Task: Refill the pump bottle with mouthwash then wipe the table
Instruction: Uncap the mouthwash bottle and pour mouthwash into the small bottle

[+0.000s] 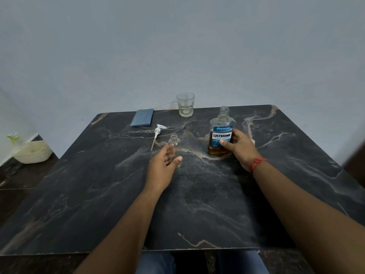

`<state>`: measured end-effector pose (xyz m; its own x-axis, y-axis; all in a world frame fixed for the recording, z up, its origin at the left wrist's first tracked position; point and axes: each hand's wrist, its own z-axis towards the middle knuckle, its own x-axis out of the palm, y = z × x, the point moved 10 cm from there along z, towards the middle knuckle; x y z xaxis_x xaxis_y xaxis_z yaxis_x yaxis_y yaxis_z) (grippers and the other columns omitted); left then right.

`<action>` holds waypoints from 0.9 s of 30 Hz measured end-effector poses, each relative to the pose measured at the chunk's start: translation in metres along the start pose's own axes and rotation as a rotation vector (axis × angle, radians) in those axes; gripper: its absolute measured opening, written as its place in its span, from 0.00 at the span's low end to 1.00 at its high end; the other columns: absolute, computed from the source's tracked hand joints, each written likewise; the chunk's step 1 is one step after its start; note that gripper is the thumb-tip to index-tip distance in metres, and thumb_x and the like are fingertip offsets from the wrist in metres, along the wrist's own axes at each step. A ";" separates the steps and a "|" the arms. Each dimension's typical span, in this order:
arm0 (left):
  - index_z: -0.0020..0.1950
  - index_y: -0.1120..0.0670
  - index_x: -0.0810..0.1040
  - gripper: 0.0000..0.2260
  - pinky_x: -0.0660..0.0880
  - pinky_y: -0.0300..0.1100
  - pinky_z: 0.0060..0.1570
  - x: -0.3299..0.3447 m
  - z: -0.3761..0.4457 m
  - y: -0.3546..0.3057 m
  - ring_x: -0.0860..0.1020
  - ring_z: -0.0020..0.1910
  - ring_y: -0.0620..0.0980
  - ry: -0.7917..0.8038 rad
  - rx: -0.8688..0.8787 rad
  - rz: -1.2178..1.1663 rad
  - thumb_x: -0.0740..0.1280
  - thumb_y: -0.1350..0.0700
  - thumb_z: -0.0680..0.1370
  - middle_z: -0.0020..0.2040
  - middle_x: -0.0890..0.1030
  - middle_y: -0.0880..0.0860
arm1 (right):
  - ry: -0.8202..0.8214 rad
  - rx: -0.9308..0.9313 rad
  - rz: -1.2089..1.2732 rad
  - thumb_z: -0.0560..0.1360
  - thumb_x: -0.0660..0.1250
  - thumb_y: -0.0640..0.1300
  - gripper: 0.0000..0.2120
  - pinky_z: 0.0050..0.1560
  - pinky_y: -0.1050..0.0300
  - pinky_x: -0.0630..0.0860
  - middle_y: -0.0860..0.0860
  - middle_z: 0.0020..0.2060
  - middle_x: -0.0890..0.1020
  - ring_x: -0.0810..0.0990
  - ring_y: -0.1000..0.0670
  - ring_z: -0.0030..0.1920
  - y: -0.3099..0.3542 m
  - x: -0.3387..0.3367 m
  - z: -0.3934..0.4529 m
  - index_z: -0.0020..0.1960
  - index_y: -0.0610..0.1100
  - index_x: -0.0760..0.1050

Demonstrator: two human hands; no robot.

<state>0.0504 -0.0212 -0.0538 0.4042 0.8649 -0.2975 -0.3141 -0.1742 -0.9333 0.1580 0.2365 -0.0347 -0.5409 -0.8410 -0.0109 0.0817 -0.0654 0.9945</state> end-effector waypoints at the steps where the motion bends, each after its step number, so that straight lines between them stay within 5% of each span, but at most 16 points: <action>1: 0.73 0.53 0.74 0.24 0.78 0.37 0.60 0.000 0.000 0.000 0.81 0.60 0.41 0.001 0.000 0.002 0.73 0.57 0.78 0.62 0.82 0.47 | 0.031 0.004 -0.007 0.73 0.72 0.36 0.18 0.60 0.50 0.78 0.49 0.55 0.84 0.82 0.50 0.57 0.001 0.006 -0.001 0.60 0.47 0.75; 9: 0.73 0.50 0.73 0.24 0.75 0.26 0.50 0.000 -0.002 -0.003 0.79 0.57 0.33 0.017 -0.009 0.008 0.73 0.58 0.78 0.59 0.82 0.42 | 0.105 -0.012 -0.023 0.75 0.68 0.34 0.19 0.51 0.62 0.79 0.54 0.53 0.85 0.82 0.54 0.55 0.011 0.033 -0.017 0.59 0.53 0.74; 12: 0.73 0.49 0.73 0.24 0.73 0.24 0.49 -0.001 -0.003 -0.004 0.78 0.56 0.29 0.017 -0.007 0.016 0.73 0.58 0.78 0.57 0.81 0.38 | 0.089 -0.030 -0.060 0.76 0.68 0.35 0.19 0.57 0.56 0.78 0.52 0.55 0.83 0.81 0.53 0.58 0.016 0.034 -0.020 0.62 0.51 0.72; 16: 0.71 0.44 0.72 0.24 0.75 0.25 0.52 -0.001 -0.003 -0.005 0.78 0.56 0.31 0.017 -0.003 0.022 0.73 0.58 0.78 0.58 0.80 0.38 | 0.122 -0.058 -0.218 0.76 0.68 0.38 0.19 0.60 0.49 0.77 0.52 0.56 0.82 0.81 0.52 0.58 0.025 0.038 -0.022 0.62 0.54 0.71; 27: 0.75 0.53 0.72 0.25 0.74 0.25 0.51 0.000 0.000 -0.003 0.79 0.61 0.40 0.016 0.012 0.033 0.72 0.60 0.79 0.64 0.82 0.49 | 0.201 -0.258 -0.759 0.75 0.70 0.38 0.27 0.54 0.62 0.74 0.51 0.56 0.79 0.79 0.53 0.54 0.060 0.062 -0.028 0.71 0.49 0.66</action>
<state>0.0516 -0.0209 -0.0513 0.4068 0.8514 -0.3311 -0.3372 -0.1969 -0.9206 0.1529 0.1651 0.0212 -0.3681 -0.5967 -0.7131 -0.0425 -0.7553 0.6540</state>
